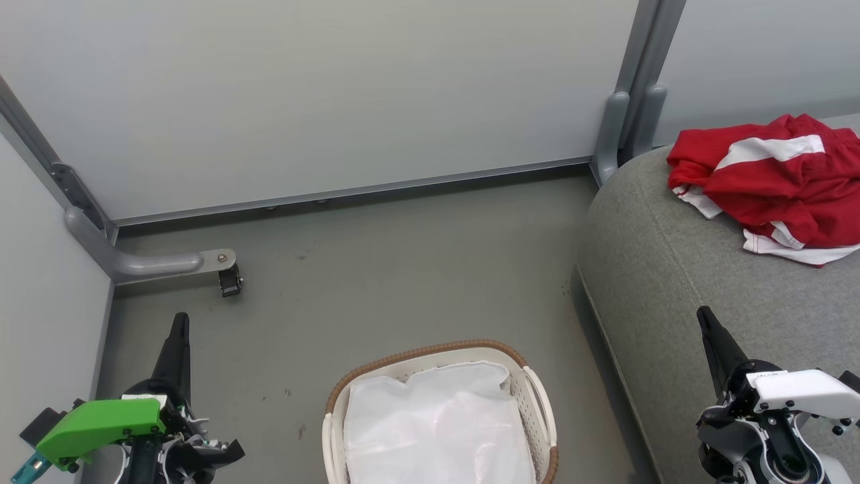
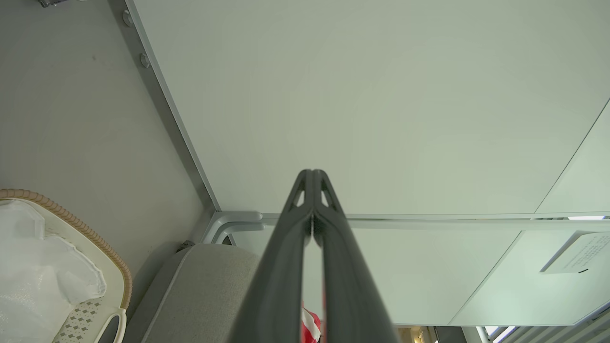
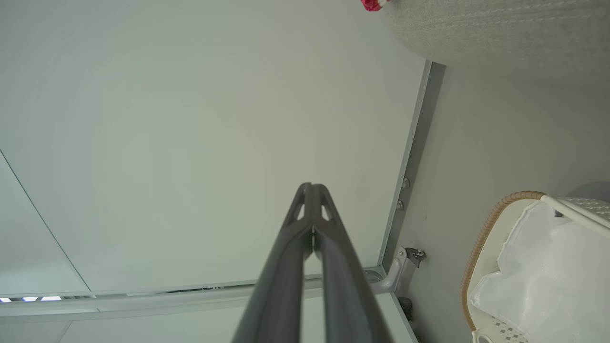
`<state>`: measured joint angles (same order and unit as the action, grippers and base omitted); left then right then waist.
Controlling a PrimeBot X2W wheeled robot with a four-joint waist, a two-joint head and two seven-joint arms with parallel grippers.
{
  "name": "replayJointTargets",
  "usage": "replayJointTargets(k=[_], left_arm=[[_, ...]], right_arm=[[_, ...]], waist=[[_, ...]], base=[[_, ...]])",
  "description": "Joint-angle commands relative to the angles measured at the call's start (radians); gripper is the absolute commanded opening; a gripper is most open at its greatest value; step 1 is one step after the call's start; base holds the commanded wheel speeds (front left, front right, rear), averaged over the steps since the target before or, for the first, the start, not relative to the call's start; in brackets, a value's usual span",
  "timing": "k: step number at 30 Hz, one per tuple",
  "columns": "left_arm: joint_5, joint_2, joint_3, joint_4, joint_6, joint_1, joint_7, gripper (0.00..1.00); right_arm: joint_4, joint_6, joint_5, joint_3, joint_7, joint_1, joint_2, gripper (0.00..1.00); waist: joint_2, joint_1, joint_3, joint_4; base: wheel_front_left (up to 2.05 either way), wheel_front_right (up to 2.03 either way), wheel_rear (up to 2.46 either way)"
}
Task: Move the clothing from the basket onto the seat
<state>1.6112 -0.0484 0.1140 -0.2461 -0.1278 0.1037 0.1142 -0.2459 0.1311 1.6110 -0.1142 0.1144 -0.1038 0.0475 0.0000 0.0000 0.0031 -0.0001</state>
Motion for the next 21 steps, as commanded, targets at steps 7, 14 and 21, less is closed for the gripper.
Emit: replayJointTargets(k=[7,14,21], left_arm=[[0.003,-0.003,0.003,0.003,-0.006,0.011,0.003,0.0],[0.003,-0.003,0.003,0.002,-0.006,0.011,0.003,0.0],[0.003,-0.003,0.003,0.002,-0.006,0.011,0.003,0.0]], right_arm=[[0.004,-0.001,0.004,-0.002,0.003,-0.008,0.005,0.0],[0.004,-0.001,0.004,-0.002,0.003,-0.008,0.005,0.0],[0.004,-0.001,0.004,-0.002,0.003,-0.008,0.005,0.0]], waist=[[0.0,0.0,0.0,0.0],[0.0,0.0,0.0,0.0],[0.0,0.0,0.0,0.0]], base=[[0.0,0.0,0.0],[0.0,0.0,0.0],[0.0,0.0,0.0]])
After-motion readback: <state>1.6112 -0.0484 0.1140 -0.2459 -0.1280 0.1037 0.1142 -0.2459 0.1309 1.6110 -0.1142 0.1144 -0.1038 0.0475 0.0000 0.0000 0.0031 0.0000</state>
